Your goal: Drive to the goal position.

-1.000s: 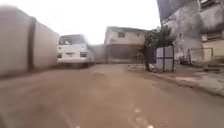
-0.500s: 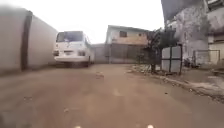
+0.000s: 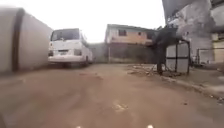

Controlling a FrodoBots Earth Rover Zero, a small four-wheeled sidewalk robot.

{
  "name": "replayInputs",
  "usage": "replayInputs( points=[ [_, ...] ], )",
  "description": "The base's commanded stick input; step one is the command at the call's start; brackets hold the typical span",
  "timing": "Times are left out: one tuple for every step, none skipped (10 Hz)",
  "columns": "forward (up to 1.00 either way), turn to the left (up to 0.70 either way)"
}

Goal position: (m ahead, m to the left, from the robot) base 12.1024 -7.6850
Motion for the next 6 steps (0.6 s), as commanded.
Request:
replayInputs(
  points=[
    [1.0, 0.0],
    [1.0, 0.0],
    [1.0, 0.0],
    [0.87, 0.0],
    [0.15, 0.0],
    [0.0, 0.0]
  ],
)
